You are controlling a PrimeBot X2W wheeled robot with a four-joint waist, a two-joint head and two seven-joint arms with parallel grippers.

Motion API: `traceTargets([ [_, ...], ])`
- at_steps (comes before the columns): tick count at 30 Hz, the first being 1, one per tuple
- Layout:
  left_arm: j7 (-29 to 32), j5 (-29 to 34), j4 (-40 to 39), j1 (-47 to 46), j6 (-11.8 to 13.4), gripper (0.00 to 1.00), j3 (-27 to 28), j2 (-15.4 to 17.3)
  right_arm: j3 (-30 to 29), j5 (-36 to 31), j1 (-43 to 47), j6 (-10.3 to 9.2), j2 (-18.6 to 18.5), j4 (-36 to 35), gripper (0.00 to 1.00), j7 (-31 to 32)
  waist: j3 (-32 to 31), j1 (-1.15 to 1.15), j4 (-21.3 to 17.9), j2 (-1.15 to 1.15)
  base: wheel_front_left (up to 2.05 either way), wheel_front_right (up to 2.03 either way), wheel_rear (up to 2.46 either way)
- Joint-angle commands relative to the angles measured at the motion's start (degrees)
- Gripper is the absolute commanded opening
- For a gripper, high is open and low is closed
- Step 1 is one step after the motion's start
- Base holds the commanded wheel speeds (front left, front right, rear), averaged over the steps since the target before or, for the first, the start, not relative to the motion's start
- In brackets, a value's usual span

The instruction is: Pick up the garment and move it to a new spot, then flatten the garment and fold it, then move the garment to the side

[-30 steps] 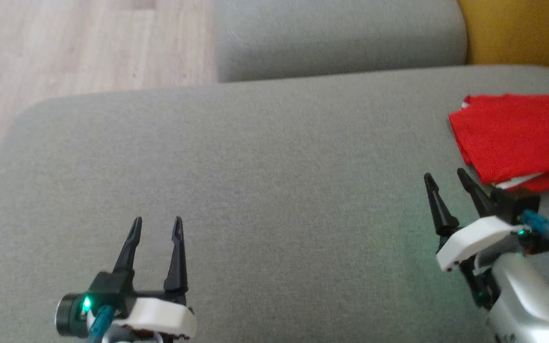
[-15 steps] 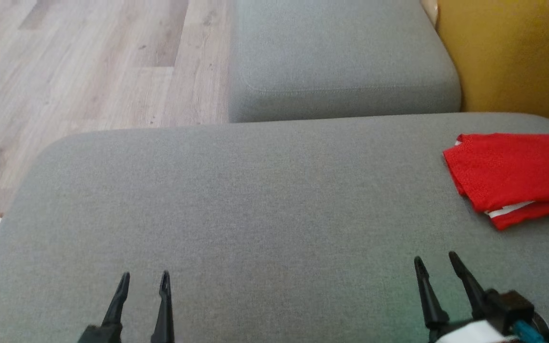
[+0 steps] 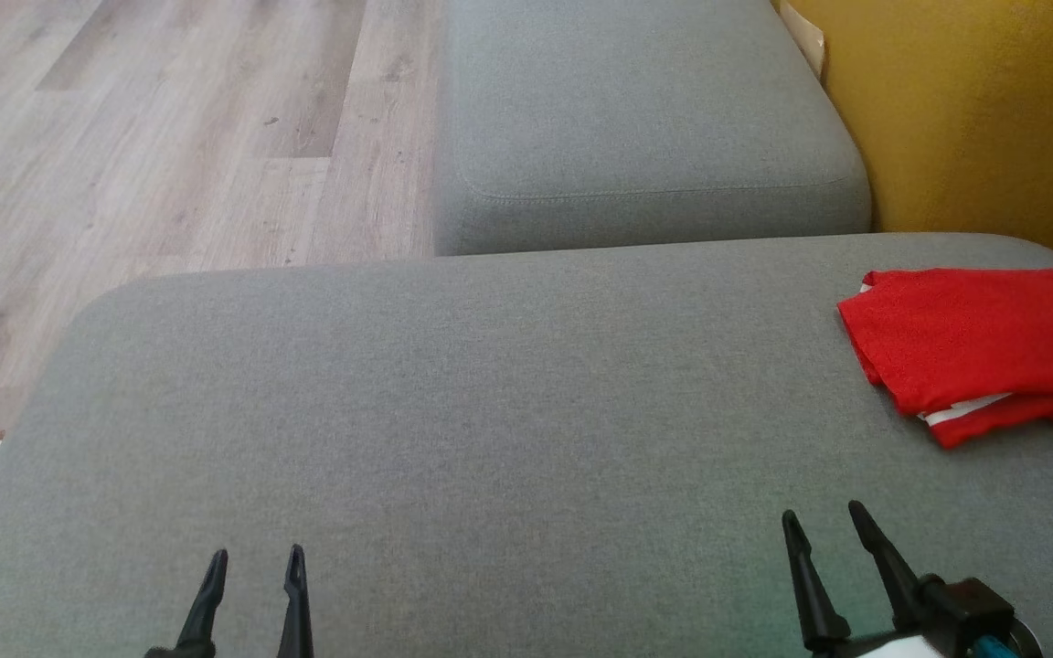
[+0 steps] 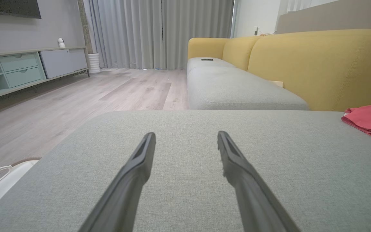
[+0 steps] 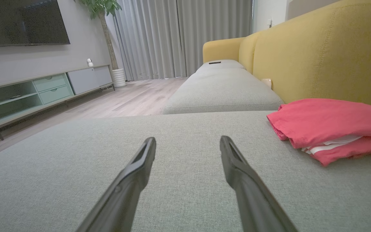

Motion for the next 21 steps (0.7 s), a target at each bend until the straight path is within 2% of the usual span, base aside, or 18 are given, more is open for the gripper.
traceTargets([
  [1,-0.3,0.4,-2.2,-2.3,-0.3,1.00,2.2,-0.5,0.9,0.1,-1.8,0.39,-0.2,-2.0,1.00,-0.8,0.0,0.00,0.0,0.00,0.00,0.00,0.00],
  [6,-0.3,0.8,-2.2,-2.2,-0.2,1.00,2.3,-0.5,0.8,0.8,-1.6,0.39,-0.1,-2.1,1.00,-0.8,0.1,0.00,0.0,0.00,0.00,0.00,0.00],
  [7,0.0,0.4,0.1,0.0,-0.4,0.00,0.4,0.0,-0.2,0.6,0.5,0.00,0.1,0.0,0.00,0.0,0.1,0.00,-0.1,0.00,0.00,0.00,0.00],
  [12,0.1,-0.4,2.5,0.5,-0.4,0.00,0.1,-0.1,0.0,1.4,1.2,-0.02,0.1,2.5,0.00,0.2,0.3,0.00,-0.1,0.00,0.00,0.00,0.00],
  [21,1.2,-7.3,3.2,-1.4,-1.2,0.00,0.7,0.3,-0.9,7.5,-0.1,0.01,0.1,2.3,0.00,1.6,1.0,0.00,-0.3,0.00,0.00,0.00,0.00],
])
